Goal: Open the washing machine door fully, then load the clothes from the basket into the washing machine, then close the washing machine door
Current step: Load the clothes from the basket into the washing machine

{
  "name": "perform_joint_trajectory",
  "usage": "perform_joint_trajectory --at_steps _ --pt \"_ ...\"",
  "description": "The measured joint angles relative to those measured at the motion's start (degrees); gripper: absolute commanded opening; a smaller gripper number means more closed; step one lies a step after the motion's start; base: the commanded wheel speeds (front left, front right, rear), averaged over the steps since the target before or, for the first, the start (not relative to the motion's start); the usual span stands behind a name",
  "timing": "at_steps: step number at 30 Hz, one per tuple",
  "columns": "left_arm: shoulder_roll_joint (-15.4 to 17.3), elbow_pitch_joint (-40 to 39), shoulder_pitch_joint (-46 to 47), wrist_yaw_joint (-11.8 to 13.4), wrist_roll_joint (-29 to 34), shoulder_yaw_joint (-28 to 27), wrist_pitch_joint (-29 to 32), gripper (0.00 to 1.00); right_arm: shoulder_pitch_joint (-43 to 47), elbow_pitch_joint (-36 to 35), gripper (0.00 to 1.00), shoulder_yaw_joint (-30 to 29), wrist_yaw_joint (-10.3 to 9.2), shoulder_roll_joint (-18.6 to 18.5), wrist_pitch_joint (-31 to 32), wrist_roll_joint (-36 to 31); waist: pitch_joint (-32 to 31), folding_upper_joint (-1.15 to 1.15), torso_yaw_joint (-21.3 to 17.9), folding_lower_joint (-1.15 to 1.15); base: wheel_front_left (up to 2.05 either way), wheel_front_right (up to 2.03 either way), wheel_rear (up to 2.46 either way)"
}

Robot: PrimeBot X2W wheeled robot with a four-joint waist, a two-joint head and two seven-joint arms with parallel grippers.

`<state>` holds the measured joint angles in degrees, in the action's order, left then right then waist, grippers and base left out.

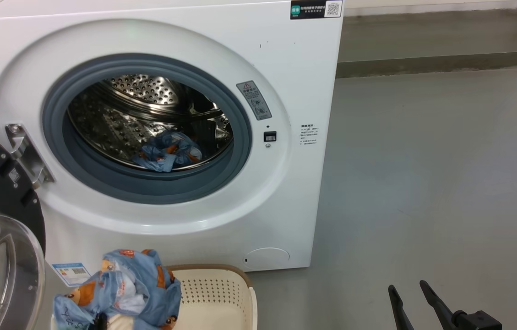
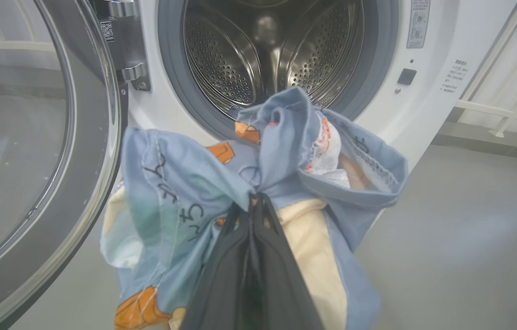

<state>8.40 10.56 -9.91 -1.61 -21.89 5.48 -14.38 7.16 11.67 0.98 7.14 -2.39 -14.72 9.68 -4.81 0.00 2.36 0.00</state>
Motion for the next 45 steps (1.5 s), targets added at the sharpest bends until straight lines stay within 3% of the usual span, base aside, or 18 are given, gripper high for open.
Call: perform_joint_trajectory --at_steps 33,45 --pt "-0.29 -0.2 -0.05 -1.69 0.0 -0.27 0.0 0.0 -0.06 -0.15 1.0 0.46 0.0 0.01 0.0 0.0 1.66 0.0 -1.28 0.0 0.0 0.0 0.0" --pt "-1.22 2.6 7.63 -1.67 0.0 -0.7 0.0 0.0 -0.24 -0.51 1.0 1.48 0.0 0.01 0.0 0.03 3.38 0.0 -5.49 0.0 0.0 0.0 0.0"
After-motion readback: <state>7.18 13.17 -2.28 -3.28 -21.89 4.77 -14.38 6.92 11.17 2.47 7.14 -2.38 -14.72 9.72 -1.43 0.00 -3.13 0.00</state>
